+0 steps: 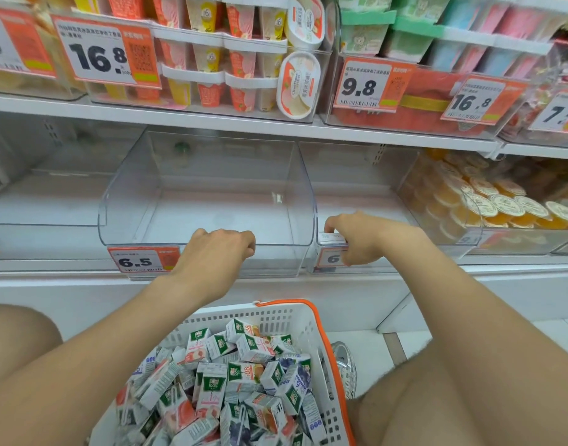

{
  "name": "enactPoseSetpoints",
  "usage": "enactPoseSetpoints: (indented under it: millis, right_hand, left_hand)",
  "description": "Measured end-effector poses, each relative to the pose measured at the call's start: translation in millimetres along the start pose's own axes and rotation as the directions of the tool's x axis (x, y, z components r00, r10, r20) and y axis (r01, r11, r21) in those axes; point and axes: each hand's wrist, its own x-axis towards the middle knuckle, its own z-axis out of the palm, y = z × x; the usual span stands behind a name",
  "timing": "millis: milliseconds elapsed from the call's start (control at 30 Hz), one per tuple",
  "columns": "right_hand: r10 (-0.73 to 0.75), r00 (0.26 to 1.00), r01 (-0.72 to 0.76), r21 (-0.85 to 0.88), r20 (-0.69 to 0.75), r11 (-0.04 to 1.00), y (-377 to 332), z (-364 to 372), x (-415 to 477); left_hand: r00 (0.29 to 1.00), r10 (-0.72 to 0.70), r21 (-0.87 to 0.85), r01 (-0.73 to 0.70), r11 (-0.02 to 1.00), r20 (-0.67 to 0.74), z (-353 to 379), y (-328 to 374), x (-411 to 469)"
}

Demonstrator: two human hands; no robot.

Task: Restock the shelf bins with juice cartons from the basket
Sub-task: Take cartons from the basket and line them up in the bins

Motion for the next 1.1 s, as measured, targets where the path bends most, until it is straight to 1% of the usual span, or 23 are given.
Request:
enactPoseSetpoints:
  millis: [67,133,233,300,367,400,467,567,633,700,733,800,833,867,900,1000,1100]
  right_hand:
    - [0.047,0.999,-0.047,-0.008,0.023,0.999,-6.6,-3.2,-5.5]
    - [0.073,0.997,-0.073,-0.003,-0.016,0.997,-16.9,-11.1,-12.0]
    - [0.037,0.975,-0.043,-0.023,-0.220,0.999,-49.9,-25.3,-23.9]
    - [0.019,0.929,-0.052,-0.077,-0.370,0.996,-84.9,-33.2,-34.8]
    - [0.030,0.881,-0.075,-0.077,-0.473,0.994,-120.1,-39.4,-43.9]
    - [0.006,0.865,-0.046,-0.067,-0.503,0.997,-135.7,-40.5,-45.5]
    - [-0.109,0.841,0.097,-0.050,-0.529,0.994,-163.4,-37.1,-42.2]
    - [-0.303,0.796,0.345,-0.020,-0.524,0.939,-202.2,-22.8,-29.6]
    - [-0.379,0.772,0.440,0.000,-0.510,0.898,-223.9,-13.1,-18.0]
    - [-0.423,0.754,0.482,-0.013,-0.502,0.876,-240.9,-4.7,-5.9]
    - [-0.438,0.746,0.488,-0.037,-0.502,0.872,-247.2,-1.4,-0.3]
    - [-0.458,0.735,0.491,-0.074,-0.500,0.868,-256.0,4.2,9.0]
    - [-0.464,0.734,0.492,-0.083,-0.496,0.866,-259.2,6.2,12.8]
    - [-0.469,0.733,0.493,-0.091,-0.492,0.865,-261.3,7.4,15.8]
    - [-0.477,0.732,0.494,-0.102,-0.487,0.863,-262.9,7.9,18.5]
    - [-0.495,0.729,0.500,-0.126,-0.473,0.857,-265.8,7.7,25.0]
    - [-0.506,0.716,0.512,-0.132,-0.480,0.849,-267.3,6.4,28.1]
  left_hand:
    - [1.000,-0.006,-0.056,0.007,0.998,0.015,-3.7,-0.7,-4.5]
    - [1.000,-0.027,-0.083,0.026,0.996,-0.009,-11.7,-3.9,-9.2]
    - [0.983,-0.085,-0.144,0.062,0.988,-0.160,-28.8,-17.2,-13.9]
    - [0.948,-0.149,-0.195,0.096,0.976,-0.282,-40.5,-31.2,-17.7]
    - [0.898,-0.228,-0.213,0.155,0.965,-0.377,-50.6,-47.8,-21.8]
    - [0.873,-0.268,-0.216,0.193,0.957,-0.406,-55.2,-56.5,-24.3]
    - [0.828,-0.367,-0.230,0.293,0.928,-0.423,-62.0,-75.0,-31.0]
    - [0.759,-0.530,-0.239,0.473,0.848,-0.378,-65.9,-101.1,-43.5]
    - [0.729,-0.608,-0.182,0.583,0.792,-0.315,-64.7,-119.3,-49.6]
    - [0.742,-0.639,-0.067,0.640,0.765,-0.204,-59.1,-140.8,-54.0]
    - [0.757,-0.641,-0.012,0.645,0.764,-0.124,-54.6,-151.7,-56.0]
    - [0.786,-0.616,0.085,0.611,0.787,0.045,-42.2,-170.4,-60.0]
    - [0.803,-0.588,0.124,0.576,0.808,0.101,-35.8,-177.1,-61.9]
    - [0.823,-0.555,0.154,0.536,0.830,0.124,-29.3,-182.3,-63.7]
    - [0.844,-0.525,0.177,0.503,0.846,0.112,-24.1,-186.3,-65.2]
    - [0.899,-0.438,0.211,0.430,0.878,-0.013,-18.0,-196.9,-67.4]
    - [0.916,-0.398,0.186,0.398,0.898,-0.039,-20.3,-205.5,-66.8]
